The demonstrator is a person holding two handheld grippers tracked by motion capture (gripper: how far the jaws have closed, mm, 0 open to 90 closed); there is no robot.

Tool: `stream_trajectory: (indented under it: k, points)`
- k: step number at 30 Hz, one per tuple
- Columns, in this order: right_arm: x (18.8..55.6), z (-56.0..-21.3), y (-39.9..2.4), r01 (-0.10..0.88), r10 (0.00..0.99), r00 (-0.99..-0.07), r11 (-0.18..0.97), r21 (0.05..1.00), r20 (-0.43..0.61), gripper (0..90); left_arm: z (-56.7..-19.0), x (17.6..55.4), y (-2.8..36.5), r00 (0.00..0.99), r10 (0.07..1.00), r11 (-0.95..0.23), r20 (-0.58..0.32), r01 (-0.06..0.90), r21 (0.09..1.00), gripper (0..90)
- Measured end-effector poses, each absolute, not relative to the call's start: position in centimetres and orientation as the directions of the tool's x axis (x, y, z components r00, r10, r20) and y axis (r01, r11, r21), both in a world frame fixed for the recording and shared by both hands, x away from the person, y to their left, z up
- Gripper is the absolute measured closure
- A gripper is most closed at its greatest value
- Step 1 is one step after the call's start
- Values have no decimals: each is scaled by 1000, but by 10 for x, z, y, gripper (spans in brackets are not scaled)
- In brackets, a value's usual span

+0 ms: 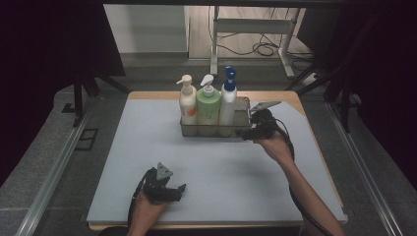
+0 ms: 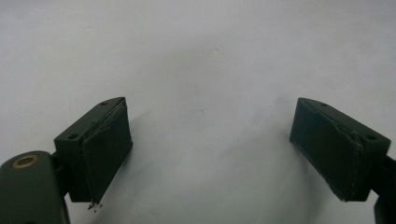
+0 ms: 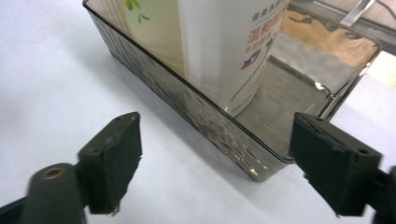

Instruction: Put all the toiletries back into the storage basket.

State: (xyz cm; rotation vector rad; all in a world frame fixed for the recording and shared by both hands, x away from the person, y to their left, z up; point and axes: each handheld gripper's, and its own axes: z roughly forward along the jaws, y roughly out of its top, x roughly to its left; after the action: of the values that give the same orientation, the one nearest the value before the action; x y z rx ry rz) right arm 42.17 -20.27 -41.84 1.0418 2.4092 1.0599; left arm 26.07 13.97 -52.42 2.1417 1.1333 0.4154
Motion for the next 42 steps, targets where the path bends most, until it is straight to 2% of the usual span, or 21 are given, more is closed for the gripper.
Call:
stream_trajectory:
  k: [24,42]
  points:
    - [383,-411,-222,450,692,-721,513,731,-42,92,-524,261,140,572,820,-399,-29,606,689,121]
    - [350,-425,-248,432,684,-727,515,740,-51,80,-524,261,140,572,820,-398,-29,606,689,121]
